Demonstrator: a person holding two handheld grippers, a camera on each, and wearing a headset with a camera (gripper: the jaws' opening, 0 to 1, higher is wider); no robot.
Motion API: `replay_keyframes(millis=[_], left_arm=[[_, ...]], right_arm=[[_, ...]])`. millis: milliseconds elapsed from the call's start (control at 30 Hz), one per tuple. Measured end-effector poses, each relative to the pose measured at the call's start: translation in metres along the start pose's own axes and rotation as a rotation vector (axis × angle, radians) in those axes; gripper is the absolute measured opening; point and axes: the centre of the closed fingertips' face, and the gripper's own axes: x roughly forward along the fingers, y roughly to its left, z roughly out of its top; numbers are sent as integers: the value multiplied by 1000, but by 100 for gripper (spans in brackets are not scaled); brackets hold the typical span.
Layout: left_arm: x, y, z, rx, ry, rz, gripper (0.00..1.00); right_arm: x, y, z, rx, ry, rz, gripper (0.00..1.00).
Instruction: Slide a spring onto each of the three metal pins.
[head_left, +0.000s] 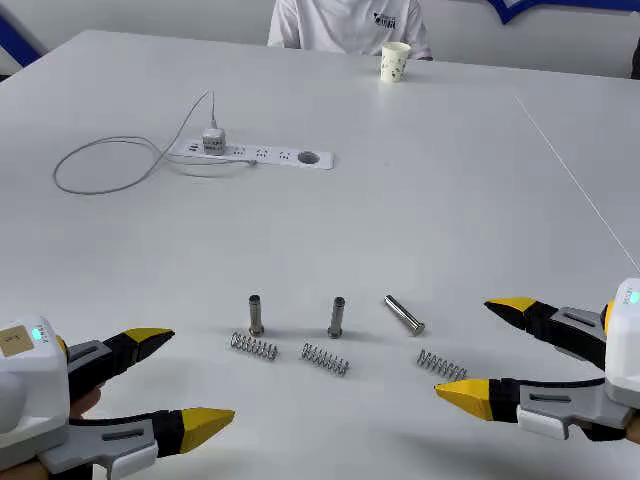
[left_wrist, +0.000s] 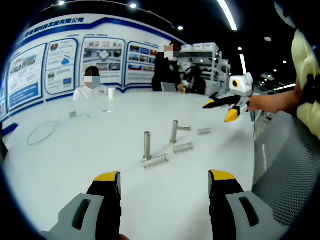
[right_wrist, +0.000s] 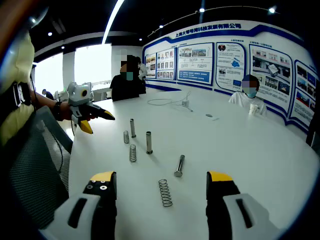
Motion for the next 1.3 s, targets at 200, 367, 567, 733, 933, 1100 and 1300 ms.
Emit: replay_keyframes(millis=[200, 367, 567, 733, 933, 1100, 1300], left_arm=[[1, 0, 0, 1, 2, -3, 72], [1, 0, 1, 0, 2, -2, 72], [1, 0, 2, 2, 5, 1, 72], [1, 0, 3, 3, 4, 3, 72], [0, -1, 2, 2, 7, 8, 72], [-1, 0, 1, 0, 10, 11, 72], [-2, 1, 2, 0, 5, 17, 72]], right_arm=[[0, -1, -1, 8, 2, -4, 74], [1, -1, -1, 11, 3, -4, 74], [1, -4, -1, 19, 5, -9, 74], [2, -5, 1, 19, 9, -11, 73], [5, -7, 3, 9, 18, -11, 71], [10, -10, 7, -20, 41, -9, 68], [17, -16, 10, -39, 63, -14, 64]])
